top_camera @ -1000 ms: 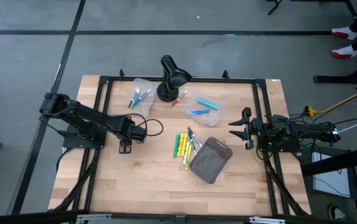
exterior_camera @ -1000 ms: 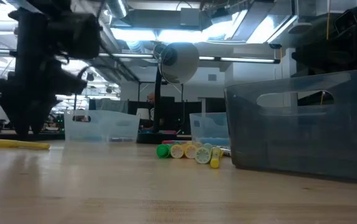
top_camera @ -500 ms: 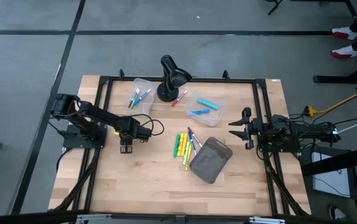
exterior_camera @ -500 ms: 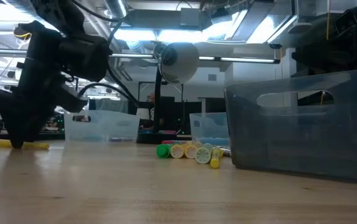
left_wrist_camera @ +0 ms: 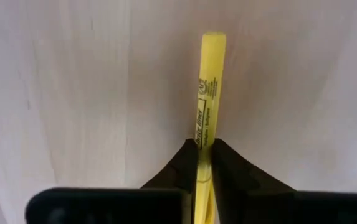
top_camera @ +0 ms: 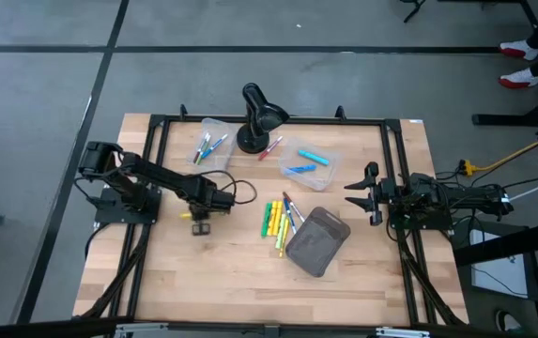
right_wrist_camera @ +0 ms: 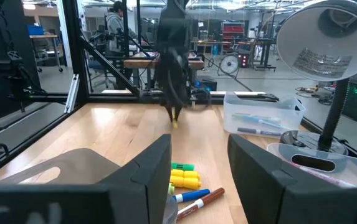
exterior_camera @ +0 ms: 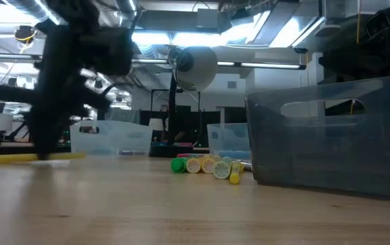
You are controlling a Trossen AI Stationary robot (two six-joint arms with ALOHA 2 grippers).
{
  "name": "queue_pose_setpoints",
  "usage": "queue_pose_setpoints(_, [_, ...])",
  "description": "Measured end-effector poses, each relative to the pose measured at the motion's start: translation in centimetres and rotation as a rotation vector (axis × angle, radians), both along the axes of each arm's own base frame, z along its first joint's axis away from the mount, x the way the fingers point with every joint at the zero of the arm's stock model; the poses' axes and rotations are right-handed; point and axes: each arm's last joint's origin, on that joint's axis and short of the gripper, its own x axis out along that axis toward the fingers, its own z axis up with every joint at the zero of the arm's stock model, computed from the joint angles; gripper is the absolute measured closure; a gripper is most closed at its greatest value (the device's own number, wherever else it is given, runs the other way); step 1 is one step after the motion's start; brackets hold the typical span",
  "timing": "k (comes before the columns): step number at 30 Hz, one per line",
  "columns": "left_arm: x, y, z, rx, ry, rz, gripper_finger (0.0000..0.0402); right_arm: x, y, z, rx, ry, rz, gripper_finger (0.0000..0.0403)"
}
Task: Pick & Place Markers
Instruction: Put the left yellow pen into the black bin
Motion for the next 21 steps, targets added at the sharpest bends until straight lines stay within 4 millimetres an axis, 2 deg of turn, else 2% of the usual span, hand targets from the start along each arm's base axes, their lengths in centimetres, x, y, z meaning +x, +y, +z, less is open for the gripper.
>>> queue_pose_setpoints(8, [2.3, -0.6, 2.2, -0.003, -0.122, -0.010, 0.0382, 0.0, 0.0, 0.0, 0.000, 0.000, 0.000, 0.0246])
queue_pose_setpoints(13, [4.4, -1.2, 3.9, -0.008, -0.289, -0.030, 0.0382, 0.0, 0.0, 0.0, 0.000, 0.000, 0.000, 0.0246])
queue_pose_setpoints(21, [8.5, -2.6, 7.4, 0.002, -0.687, -0.147, 0.0383, 0.0, 0.0, 0.0, 0.000, 0.000, 0.000, 0.0246])
